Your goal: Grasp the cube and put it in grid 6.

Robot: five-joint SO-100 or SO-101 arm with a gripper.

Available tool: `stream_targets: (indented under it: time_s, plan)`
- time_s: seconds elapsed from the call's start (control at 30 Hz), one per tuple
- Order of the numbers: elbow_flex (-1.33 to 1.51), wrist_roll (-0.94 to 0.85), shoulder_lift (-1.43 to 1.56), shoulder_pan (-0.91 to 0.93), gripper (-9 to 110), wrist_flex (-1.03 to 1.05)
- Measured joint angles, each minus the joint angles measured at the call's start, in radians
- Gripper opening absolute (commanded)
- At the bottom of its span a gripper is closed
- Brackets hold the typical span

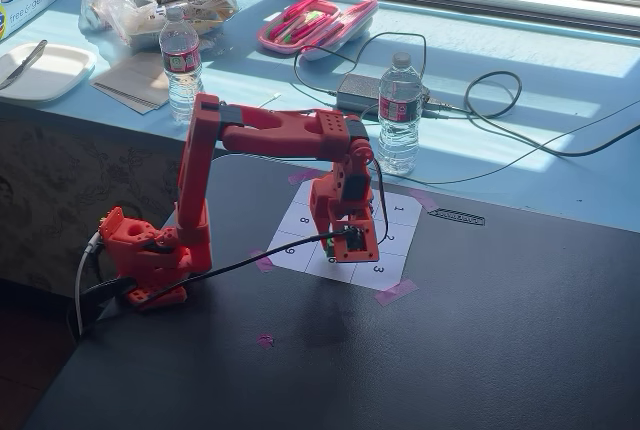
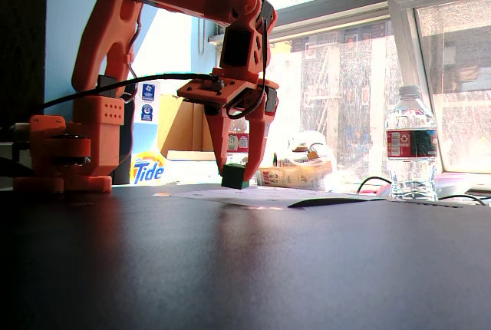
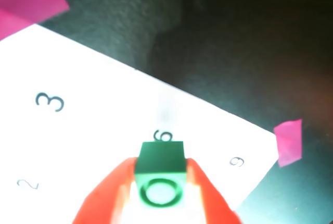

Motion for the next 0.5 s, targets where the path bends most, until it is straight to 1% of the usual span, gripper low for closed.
stream_targets:
  time_s: [0.23, 0.37, 0.5]
  plan:
    - [0.0, -0.009, 0.02, 0.003, 27, 0.014]
    - [-0.011, -0.021, 0.046, 0.005, 27, 0.052]
    - [-0.092, -0.029, 0.084, 0.023, 26, 0.133]
